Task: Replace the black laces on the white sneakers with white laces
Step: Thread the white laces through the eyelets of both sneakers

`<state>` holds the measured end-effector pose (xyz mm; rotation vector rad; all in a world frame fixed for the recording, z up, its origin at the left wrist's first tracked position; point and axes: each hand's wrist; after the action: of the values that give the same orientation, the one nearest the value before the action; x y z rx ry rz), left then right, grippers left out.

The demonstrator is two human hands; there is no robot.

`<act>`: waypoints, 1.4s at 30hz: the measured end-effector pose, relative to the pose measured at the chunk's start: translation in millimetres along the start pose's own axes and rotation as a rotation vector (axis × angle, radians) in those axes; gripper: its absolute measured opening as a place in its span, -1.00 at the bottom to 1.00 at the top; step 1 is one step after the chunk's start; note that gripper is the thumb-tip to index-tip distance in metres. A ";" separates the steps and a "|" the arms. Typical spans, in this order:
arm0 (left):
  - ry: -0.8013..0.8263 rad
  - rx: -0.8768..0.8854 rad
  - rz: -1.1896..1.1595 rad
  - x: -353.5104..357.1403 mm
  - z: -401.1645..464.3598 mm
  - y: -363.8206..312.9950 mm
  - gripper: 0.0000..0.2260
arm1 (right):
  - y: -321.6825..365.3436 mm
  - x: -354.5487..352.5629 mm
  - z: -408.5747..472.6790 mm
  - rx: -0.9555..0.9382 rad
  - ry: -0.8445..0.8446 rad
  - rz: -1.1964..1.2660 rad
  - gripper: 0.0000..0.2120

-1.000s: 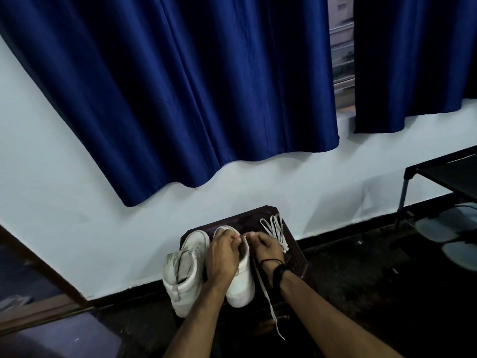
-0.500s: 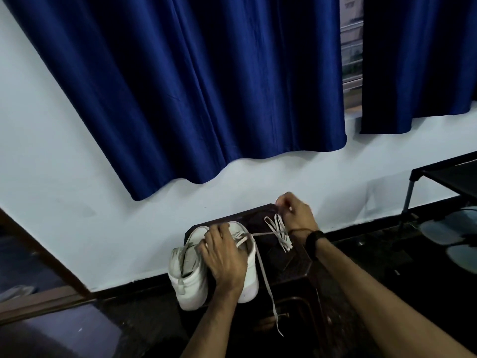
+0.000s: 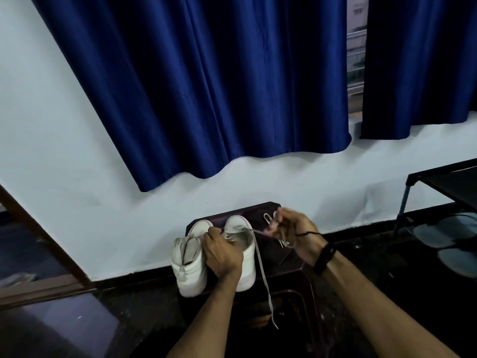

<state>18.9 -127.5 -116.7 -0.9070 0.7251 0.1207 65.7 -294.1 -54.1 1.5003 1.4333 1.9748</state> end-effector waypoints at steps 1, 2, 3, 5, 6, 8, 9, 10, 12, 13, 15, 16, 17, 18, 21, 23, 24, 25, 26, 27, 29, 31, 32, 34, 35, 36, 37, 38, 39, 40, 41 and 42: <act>0.008 -0.033 -0.014 1.5 0.8 0.7 -0.77 | -6.8 3.2 -1.7 0.079 0.017 -0.054 -0.68; 0.011 -0.060 -0.026 2.6 1.4 1.5 -0.77 | -18.7 5.5 -4.1 0.113 0.014 -0.162 -0.68; 0.009 -0.078 -0.042 3.2 1.9 1.9 -0.76 | -32.7 6.2 -6.6 0.151 0.000 -0.235 -0.69; 0.009 -0.090 -0.074 5.1 2.2 0.8 -0.73 | -55.0 3.2 -15.4 0.268 -0.094 -0.230 -0.69; 0.010 -0.093 -0.078 5.9 1.7 -0.3 -0.72 | -63.2 -2.1 -18.5 0.315 -0.153 -0.192 -0.68; 0.010 -0.097 -0.064 6.9 1.7 -0.7 -0.71 | -71.3 -13.1 -22.3 0.382 -0.224 -0.086 -0.69; 0.011 -0.098 -0.055 6.6 1.7 0.0 -0.72 | -73.4 -17.4 -23.1 0.417 -0.234 -0.036 -0.69; 0.017 -0.096 -0.044 5.8 1.3 0.9 -0.73 | -76.4 -19.6 -24.1 0.449 -0.238 -0.009 -0.66; 0.037 -0.089 -0.017 4.2 0.9 0.8 -0.73 | -85.0 -21.2 -28.2 0.504 -0.239 -0.022 -0.58; 0.044 -0.086 -0.012 3.1 0.4 0.3 -0.72 | -89.7 -21.1 -31.9 0.528 -0.256 -0.075 -0.58; 0.046 -0.067 -0.013 3.0 0.2 -0.4 -0.70 | -91.0 -19.6 -38.5 0.564 -0.257 -0.356 -0.62; 0.040 -0.049 -0.009 3.6 0.2 -0.1 -0.68 | -88.1 -20.6 -38.3 0.573 -0.245 -0.556 -0.64; 0.027 -0.020 0.002 4.5 0.4 1.3 -0.67 | -86.7 -23.8 -32.4 0.535 -0.267 -0.775 -0.68; 0.009 0.017 0.019 6.2 1.1 3.7 -0.66 | -85.2 -26.9 -24.7 0.453 -0.329 -0.982 -0.71; -0.020 0.091 0.062 10.7 3.2 11.4 -0.63 | -76.6 -26.5 -2.4 0.139 -0.496 -1.211 -0.80; -0.020 0.104 0.070 11.4 4.0 13.0 -0.62 | -72.9 -18.5 9.4 -0.025 -0.422 -1.197 -0.85; -0.018 0.108 0.072 12.0 4.5 13.1 -0.63 | -72.2 -13.9 14.5 -0.070 -0.373 -1.183 -0.85; -0.015 0.107 0.072 12.0 4.8 13.1 -0.63 | -72.8 -9.9 19.4 -0.088 -0.325 -1.180 -0.85; -0.011 0.101 0.067 11.9 5.1 12.4 -0.64 | -74.4 -7.5 25.0 -0.094 -0.285 -1.195 -0.84; -0.011 0.092 0.060 11.8 5.4 11.9 -0.64 | -76.1 -5.4 30.2 -0.088 -0.260 -1.204 -0.83; -0.013 0.083 0.054 11.9 5.5 11.8 -0.65 | -81.6 -6.7 38.4 -0.084 -0.246 -1.148 -0.86; -0.014 0.088 0.061 12.7 5.6 12.6 -0.66 | -86.4 -12.6 42.9 -0.083 -0.210 -1.069 -0.93; -0.013 0.089 0.068 13.2 6.0 13.2 -0.66 | -87.6 -15.1 43.3 -0.084 -0.188 -1.045 -0.94; -0.013 0.085 0.078 14.7 6.7 13.2 -0.65 | -89.6 -19.6 46.0 -0.075 -0.185 -0.924 -0.87; -0.013 0.085 0.080 15.3 6.4 13.4 -0.65 | -88.8 -21.3 47.7 -0.070 -0.215 -0.821 -0.84; -0.014 0.088 0.080 15.7 6.0 13.2 -0.65 | -86.2 -22.3 48.9 -0.065 -0.249 -0.724 -0.83; -0.017 0.087 0.076 15.8 5.6 13.1 -0.65 | -83.1 -22.4 50.0 -0.054 -0.261 -0.635 -0.82; -0.021 0.086 0.070 15.6 5.1 12.7 -0.65 | -79.7 -21.9 50.2 -0.041 -0.245 -0.563 -0.81; -0.023 0.083 0.065 15.3 4.8 12.3 -0.66 | -76.0 -20.9 50.6 -0.023 -0.216 -0.493 -0.79; -0.022 0.083 0.063 15.0 4.5 11.9 -0.66 | -71.5 -20.0 50.4 -0.013 -0.189 -0.463 -0.78; -0.019 0.080 0.065 14.5 4.2 11.4 -0.66 | -66.1 -19.3 50.2 -0.012 -0.168 -0.487 -0.79; -0.017 0.079 0.070 14.5 4.1 11.4 -0.66 | -58.9 -19.4 49.0 -0.024 -0.144 -0.590 -0.81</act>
<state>27.7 -120.1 -131.8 -0.8045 0.7406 0.1603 96.2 -253.9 -114.9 1.0199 1.5535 1.4882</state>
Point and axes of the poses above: each hand's wrist, its own z-axis towards the middle knuckle, its own x-axis out of the palm, y = z × x
